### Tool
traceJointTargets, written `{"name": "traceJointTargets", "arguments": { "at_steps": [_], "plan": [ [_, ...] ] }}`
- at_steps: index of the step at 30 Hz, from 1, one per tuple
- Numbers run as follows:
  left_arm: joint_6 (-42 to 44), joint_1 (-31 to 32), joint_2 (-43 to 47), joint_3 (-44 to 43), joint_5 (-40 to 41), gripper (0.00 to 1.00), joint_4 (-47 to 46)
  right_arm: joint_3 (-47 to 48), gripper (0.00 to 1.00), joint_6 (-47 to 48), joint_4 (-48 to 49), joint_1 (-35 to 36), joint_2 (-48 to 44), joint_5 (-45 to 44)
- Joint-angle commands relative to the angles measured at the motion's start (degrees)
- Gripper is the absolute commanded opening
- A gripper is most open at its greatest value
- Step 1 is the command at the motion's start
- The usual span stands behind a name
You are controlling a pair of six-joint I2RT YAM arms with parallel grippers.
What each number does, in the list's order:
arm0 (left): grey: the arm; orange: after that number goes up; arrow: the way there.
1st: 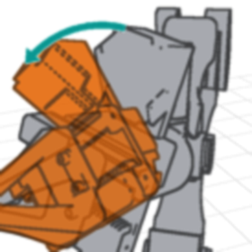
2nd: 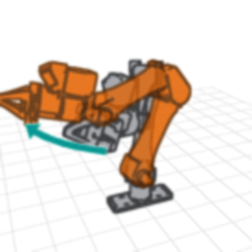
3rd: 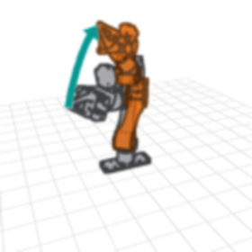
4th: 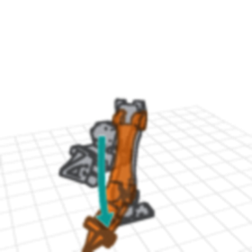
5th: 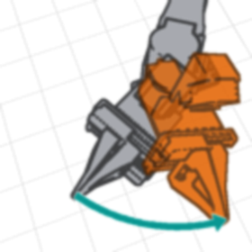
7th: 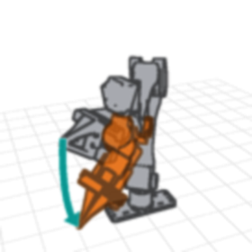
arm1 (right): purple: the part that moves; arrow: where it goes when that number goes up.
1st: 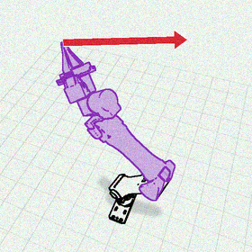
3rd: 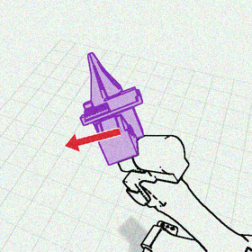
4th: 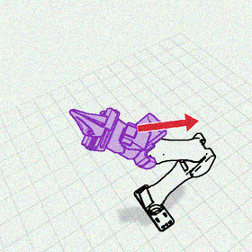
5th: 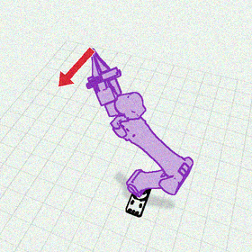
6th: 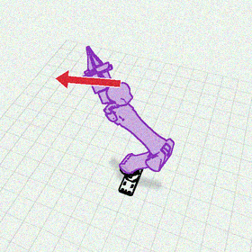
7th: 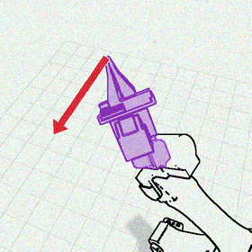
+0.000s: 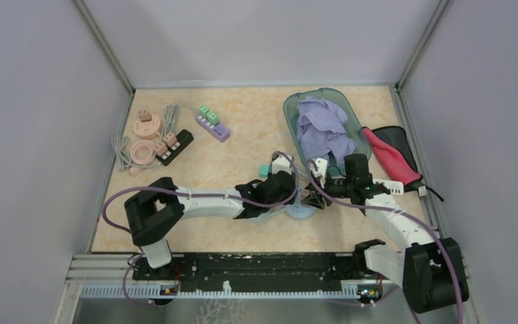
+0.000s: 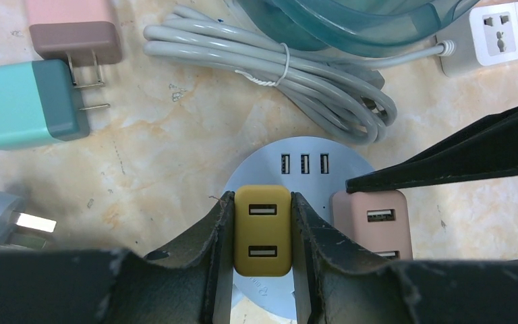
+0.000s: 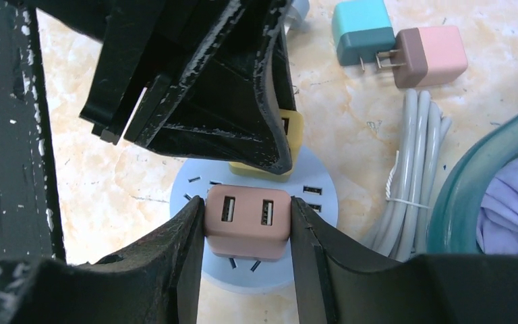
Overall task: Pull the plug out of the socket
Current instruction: Remove the plug from the socket.
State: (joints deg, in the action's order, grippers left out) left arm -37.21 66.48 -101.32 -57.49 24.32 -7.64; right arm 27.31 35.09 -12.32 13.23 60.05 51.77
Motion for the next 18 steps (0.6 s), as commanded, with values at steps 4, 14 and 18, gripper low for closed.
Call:
{"name": "traceJointTargets", "arguments": {
  "at_steps": [4,14,18],
  "plan": [
    [0.9,0.5,-1.9,2.5,-2.8,0.00,5.9,3.0,0.00,12.0,-7.9,2.1,-2.4,15.5],
    [1.5,0.6,-1.9,2.2,-3.1,0.00,6.0,2.1,0.00,-10.0,9.3,2.5,-1.7,6.8],
    [1.4,0.5,-1.8,2.7,-3.0,0.00,6.3,2.3,0.00,-15.1,11.3,1.5,-1.8,3.9]
  ]
}}
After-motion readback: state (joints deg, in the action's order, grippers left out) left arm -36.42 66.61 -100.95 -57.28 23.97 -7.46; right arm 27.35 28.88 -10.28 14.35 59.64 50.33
